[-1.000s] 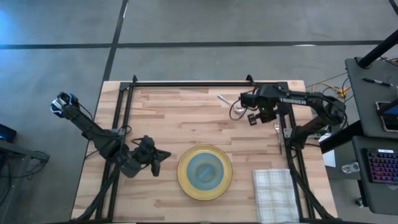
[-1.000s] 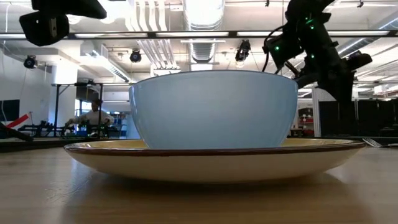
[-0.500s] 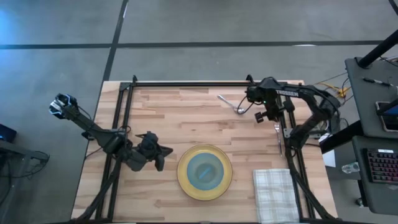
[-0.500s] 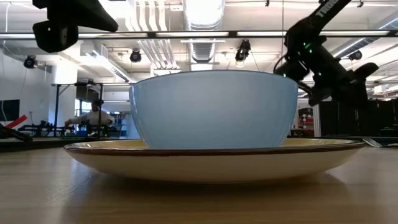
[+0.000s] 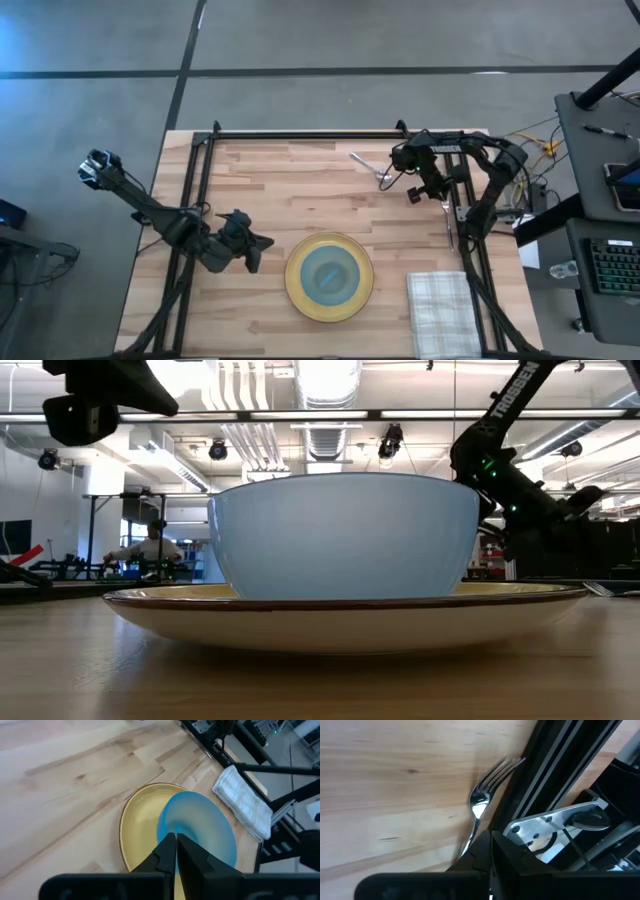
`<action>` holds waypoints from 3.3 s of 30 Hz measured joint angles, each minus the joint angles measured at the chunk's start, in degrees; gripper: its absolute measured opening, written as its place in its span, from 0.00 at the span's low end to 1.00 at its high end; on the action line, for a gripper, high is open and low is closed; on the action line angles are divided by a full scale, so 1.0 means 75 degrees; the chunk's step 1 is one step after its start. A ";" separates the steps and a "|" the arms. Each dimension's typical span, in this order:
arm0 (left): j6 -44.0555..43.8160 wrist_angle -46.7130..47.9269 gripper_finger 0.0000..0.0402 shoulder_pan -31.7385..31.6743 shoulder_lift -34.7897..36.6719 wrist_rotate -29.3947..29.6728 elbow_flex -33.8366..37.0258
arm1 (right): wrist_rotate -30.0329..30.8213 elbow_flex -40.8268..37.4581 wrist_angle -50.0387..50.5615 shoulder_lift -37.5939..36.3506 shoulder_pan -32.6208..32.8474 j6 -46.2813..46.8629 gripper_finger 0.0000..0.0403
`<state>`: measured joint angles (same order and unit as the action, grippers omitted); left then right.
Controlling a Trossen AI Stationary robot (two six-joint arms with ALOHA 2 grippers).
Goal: Set table place
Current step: Move the silver fork to the right side of the yellow plate on the table
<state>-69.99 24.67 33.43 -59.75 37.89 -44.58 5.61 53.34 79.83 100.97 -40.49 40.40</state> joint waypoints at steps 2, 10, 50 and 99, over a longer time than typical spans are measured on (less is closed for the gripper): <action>-0.0202 0.0268 0.00 0.0000 0.0212 -0.0021 0.0000 | 0.0000 0.0000 -0.0004 0.0070 -0.0046 -0.0062 0.02; -0.0220 0.0914 0.00 0.0000 0.1097 0.0131 0.0000 | -0.0251 -0.0544 -0.0555 -0.0172 -0.0477 -0.0055 0.02; -0.0409 0.2861 0.00 -0.0463 0.2125 -0.0012 0.0000 | -0.2150 -0.0603 -0.2931 -0.0900 0.1616 0.1505 0.02; -0.0374 0.2925 0.00 -0.0463 0.1971 -0.0009 0.0000 | -0.1971 0.0135 -0.5107 0.0029 0.2147 0.3160 0.02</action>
<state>-72.79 46.61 29.95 -44.97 37.82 -44.58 -9.17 54.35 41.53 101.19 -24.39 64.11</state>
